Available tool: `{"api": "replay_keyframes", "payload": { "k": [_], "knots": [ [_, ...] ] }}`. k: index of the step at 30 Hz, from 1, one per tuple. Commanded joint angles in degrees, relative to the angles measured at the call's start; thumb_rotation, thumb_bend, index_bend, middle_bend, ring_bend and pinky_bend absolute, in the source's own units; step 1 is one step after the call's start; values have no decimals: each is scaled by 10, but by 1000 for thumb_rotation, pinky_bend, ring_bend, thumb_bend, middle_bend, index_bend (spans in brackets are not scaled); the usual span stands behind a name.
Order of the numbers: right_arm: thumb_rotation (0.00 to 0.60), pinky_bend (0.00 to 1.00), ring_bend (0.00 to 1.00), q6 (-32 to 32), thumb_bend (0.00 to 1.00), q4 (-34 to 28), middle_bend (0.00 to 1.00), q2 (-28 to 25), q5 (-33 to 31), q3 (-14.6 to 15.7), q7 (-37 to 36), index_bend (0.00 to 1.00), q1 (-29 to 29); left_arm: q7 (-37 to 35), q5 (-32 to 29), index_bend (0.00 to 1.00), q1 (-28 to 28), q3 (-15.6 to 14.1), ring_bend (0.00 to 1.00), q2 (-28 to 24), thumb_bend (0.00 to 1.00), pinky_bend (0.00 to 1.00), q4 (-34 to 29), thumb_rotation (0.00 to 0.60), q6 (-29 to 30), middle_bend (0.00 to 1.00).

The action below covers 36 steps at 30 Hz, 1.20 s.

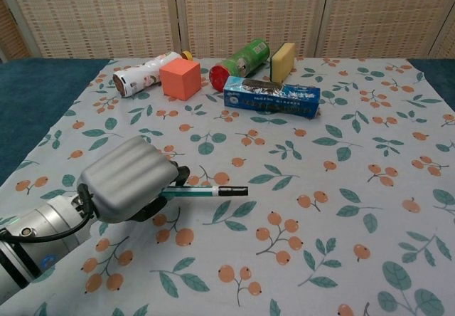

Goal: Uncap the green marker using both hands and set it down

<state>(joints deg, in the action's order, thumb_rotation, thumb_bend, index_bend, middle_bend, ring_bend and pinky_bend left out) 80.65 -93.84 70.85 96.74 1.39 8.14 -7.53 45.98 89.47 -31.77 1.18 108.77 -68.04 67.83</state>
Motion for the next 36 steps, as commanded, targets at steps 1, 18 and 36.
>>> {"api": "replay_keyframes", "payload": {
  "k": [1, 18, 36],
  "knots": [
    [600, 39, 0, -57, 62, -29, 36, 42, -15, -20, 52, 217, -40, 15, 9, 509, -8, 4, 686, -5, 442, 952, -29, 600, 2, 630],
    [600, 48, 0, -165, 64, -78, 50, 139, -160, -74, 112, 335, -118, 116, -24, 512, -30, 34, 686, 7, 442, 949, -95, 600, -31, 637],
    [600, 72, 0, -186, 193, -24, 108, 234, -226, -89, 156, 420, -168, 146, -37, 516, -42, 44, 685, 15, 442, 949, -111, 600, -23, 646]
  ]
}}
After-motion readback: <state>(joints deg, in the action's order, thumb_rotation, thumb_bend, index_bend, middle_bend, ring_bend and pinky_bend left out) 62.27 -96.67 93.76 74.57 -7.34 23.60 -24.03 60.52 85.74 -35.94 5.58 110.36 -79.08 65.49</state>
